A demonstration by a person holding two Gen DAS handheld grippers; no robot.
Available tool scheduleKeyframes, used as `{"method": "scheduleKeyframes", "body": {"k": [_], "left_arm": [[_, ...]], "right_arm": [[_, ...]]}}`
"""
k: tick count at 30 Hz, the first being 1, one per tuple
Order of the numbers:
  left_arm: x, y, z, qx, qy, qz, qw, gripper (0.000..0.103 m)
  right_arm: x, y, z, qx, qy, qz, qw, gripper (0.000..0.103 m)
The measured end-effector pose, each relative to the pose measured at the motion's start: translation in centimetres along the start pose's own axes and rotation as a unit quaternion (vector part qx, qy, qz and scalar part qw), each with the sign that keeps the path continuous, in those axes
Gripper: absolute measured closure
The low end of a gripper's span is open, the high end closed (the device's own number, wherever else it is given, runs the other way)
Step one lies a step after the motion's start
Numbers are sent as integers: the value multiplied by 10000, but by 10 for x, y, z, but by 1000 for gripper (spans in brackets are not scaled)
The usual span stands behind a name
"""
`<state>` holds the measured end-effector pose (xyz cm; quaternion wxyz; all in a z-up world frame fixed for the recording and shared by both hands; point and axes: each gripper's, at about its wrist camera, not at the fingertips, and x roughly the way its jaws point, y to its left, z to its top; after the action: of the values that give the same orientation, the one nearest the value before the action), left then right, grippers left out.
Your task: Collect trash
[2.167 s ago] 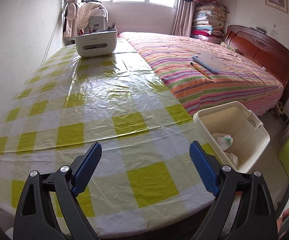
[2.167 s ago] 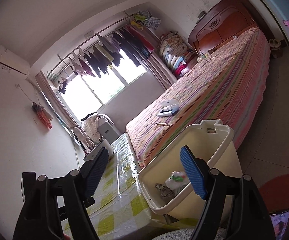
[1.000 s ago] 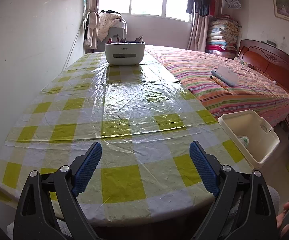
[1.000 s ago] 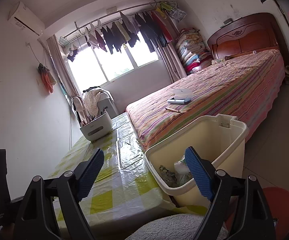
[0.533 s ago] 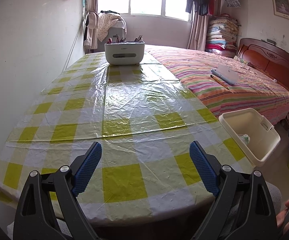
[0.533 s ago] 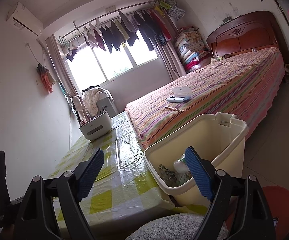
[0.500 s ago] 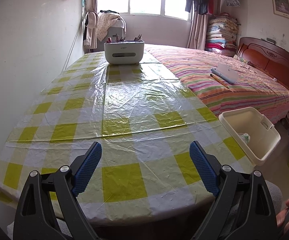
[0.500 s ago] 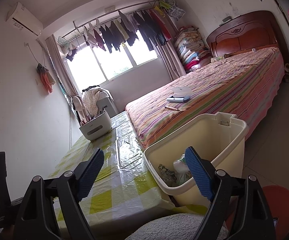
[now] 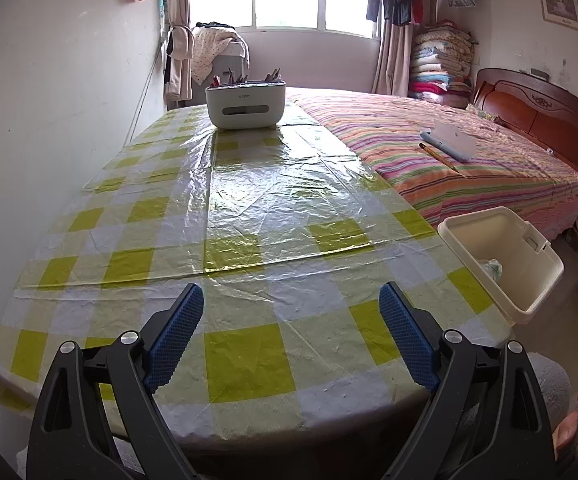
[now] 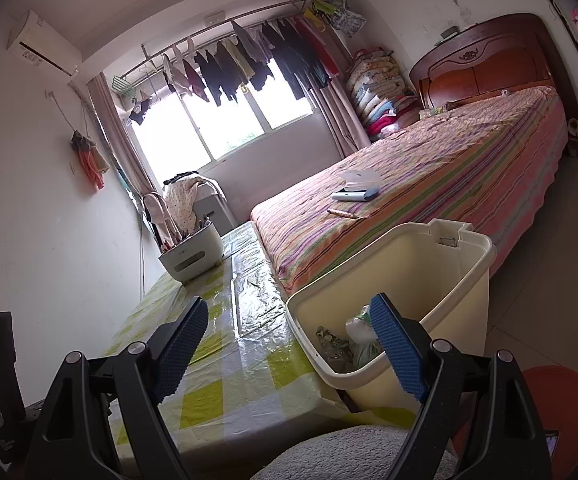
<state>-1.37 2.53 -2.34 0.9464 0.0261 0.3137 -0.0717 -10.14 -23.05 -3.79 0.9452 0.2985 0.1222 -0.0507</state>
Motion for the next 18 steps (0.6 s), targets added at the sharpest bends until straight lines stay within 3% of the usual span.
{"method": "scheduleKeyframes", "body": {"k": [18], "left_arm": [[-1, -4, -1, 185, -18, 35, 9998, 15]], "right_arm": [[-1, -5, 0, 141, 42, 20, 9999, 22]]}}
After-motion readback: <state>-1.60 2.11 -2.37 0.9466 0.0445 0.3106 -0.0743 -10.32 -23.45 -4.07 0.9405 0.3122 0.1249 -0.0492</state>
